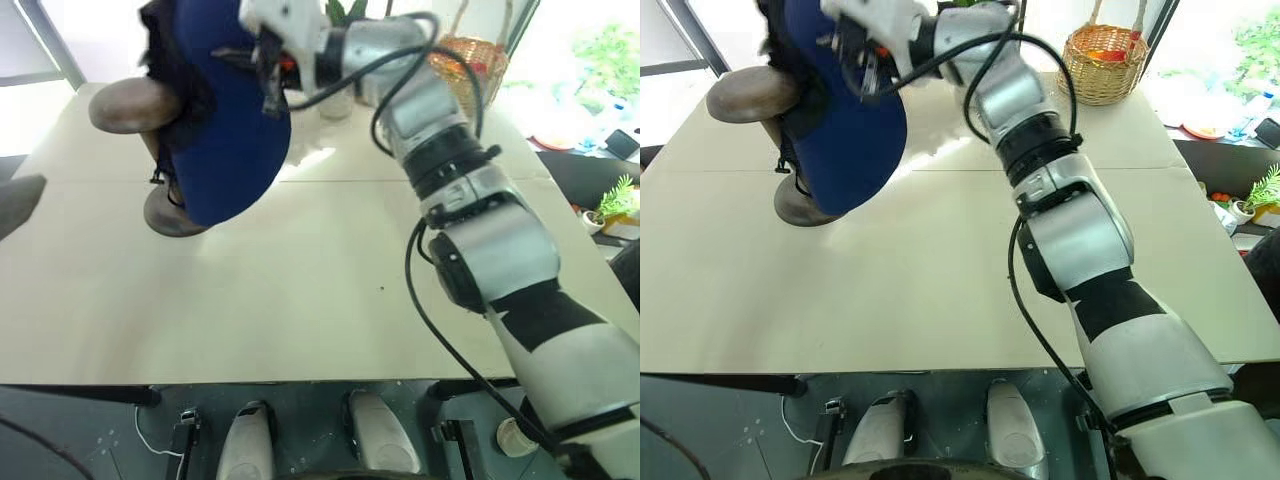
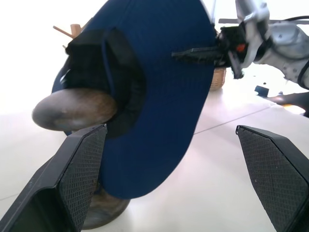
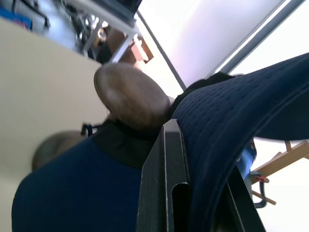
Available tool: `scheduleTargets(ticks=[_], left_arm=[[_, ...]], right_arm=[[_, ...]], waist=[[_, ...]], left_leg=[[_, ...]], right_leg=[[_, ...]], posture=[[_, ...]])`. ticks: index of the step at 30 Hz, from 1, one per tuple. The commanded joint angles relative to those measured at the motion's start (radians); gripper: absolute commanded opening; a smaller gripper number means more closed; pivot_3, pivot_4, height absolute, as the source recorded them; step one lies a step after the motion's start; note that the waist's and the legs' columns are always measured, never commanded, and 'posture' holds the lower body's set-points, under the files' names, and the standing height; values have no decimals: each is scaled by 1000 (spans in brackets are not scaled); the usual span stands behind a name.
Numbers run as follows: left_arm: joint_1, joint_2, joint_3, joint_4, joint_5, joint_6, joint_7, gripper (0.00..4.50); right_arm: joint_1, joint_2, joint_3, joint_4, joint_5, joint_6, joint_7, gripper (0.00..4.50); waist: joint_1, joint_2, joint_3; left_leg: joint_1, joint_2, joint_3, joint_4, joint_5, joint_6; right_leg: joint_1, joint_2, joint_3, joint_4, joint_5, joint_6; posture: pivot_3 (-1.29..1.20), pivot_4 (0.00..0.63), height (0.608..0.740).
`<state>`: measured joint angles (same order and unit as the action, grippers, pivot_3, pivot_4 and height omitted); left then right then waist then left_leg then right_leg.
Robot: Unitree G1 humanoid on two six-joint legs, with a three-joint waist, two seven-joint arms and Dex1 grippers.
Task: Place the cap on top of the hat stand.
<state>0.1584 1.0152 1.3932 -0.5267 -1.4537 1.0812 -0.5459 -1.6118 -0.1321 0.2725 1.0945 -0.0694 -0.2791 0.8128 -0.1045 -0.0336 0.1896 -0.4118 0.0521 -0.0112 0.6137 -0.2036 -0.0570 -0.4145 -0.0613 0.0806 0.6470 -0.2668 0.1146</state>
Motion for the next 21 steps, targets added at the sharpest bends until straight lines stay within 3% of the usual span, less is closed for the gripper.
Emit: scheduleTargets(ticks=[1, 5, 11, 17, 21], left_arm=[[38, 9, 85, -17, -43, -26, 28, 4500], [84, 6, 113, -20, -64, -44, 40, 4500], [133, 2, 129, -8, -69, -78, 34, 4500], [162, 13, 141, 32, -55, -97, 9, 4500], [182, 25, 166, 45, -71, -90, -2, 4500]], right_arm=[[-99, 31, 17, 60, -82, -127, -86, 65], [-161, 40, 57, 108, -189, -251, -201, 65], [-197, 56, 40, 82, -204, -438, -221, 65], [-107, 63, 101, 43, -285, -614, -241, 65], [-22, 55, 182, 11, -406, -690, -331, 65]], waist=[[-3, 1, 0], [-18, 0, 0], [-24, 0, 0], [-24, 0, 0], [-24, -1, 0]], left_leg=[[0, 0, 0, 0, 0, 0], [-4, 0, 0, -2, 0, 0], [-11, 0, 0, -2, 0, 0], [-12, 0, 0, -2, 0, 0], [-12, 0, 0, -1, 1, -1]], right_leg=[[0, 0, 0, 0, 0, 0], [-7, 0, 0, 1, 0, -1], [-13, 0, 0, 2, 0, -1], [-14, 0, 0, 2, 0, -1], [-14, 0, 0, 3, 0, -1]], posture=[[0, 150, 738], [0, 150, 738], [0, 150, 738], [0, 150, 738], [0, 150, 738]])
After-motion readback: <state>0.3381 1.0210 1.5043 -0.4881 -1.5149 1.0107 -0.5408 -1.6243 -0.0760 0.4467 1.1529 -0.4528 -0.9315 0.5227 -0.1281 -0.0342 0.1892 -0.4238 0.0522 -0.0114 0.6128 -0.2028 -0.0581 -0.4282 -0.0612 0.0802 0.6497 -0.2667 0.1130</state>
